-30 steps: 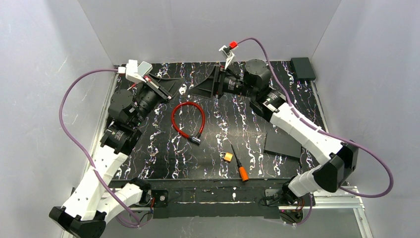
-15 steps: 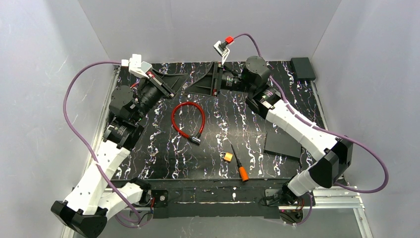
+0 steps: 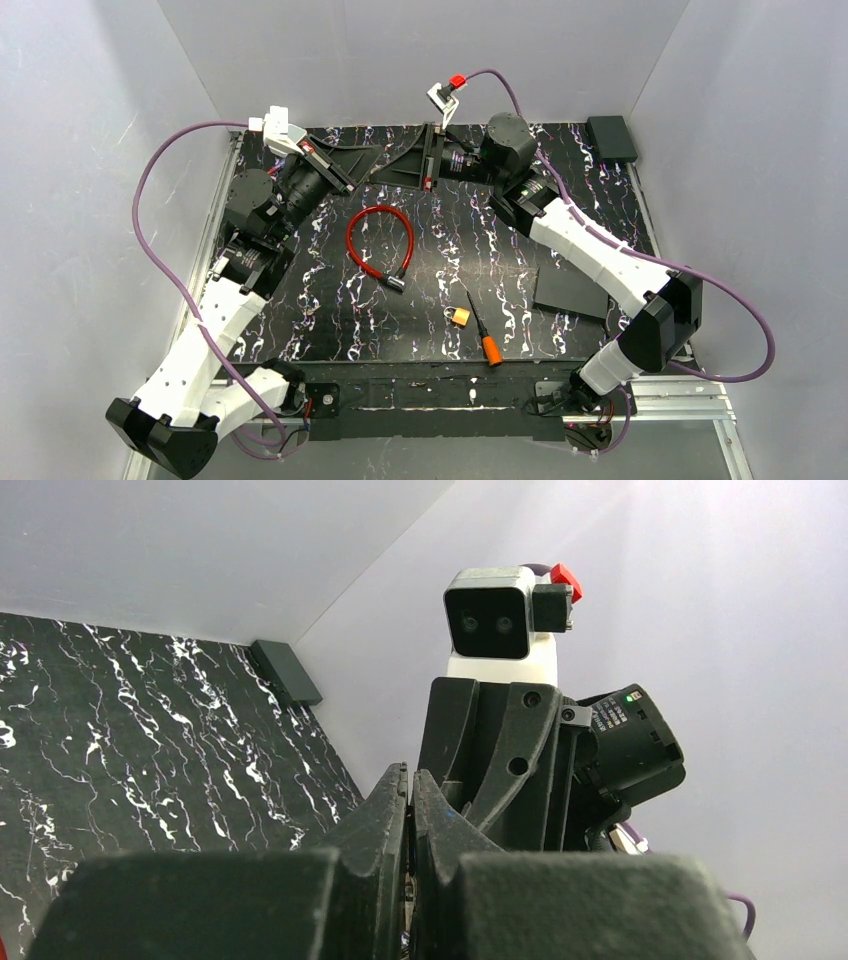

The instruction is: Unlock with the key

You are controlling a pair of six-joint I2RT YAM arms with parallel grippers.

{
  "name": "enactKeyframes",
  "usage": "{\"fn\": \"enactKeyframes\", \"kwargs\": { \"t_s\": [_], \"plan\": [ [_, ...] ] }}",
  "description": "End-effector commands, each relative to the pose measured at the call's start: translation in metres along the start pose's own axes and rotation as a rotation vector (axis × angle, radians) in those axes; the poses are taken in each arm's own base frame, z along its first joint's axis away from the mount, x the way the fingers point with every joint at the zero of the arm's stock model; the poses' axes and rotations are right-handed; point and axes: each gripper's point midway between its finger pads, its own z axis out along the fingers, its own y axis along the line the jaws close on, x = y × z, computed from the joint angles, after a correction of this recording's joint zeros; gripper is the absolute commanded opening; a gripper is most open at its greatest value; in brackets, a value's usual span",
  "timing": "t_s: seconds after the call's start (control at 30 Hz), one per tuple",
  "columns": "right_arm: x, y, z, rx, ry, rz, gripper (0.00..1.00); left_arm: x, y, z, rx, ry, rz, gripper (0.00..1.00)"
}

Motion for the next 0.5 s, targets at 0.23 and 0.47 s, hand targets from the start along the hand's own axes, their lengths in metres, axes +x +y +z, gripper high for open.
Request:
{"fn": "enactKeyframes", "kwargs": {
  "t_s": [0.23, 0.47],
  "plan": [
    [-0.011, 0.015, -0.003, -0.032, -0.053, -0.065, 0.01, -0.015, -0.018, -0.006, 0.051, -0.051, 0.013, 0.14],
    [-0.003, 0.011, -0.01, 0.017, -0.021, -0.095, 0.01, -0.048, -0.013, -0.025, -0.045, -0.215, 0.029, 0.87]
  ]
}}
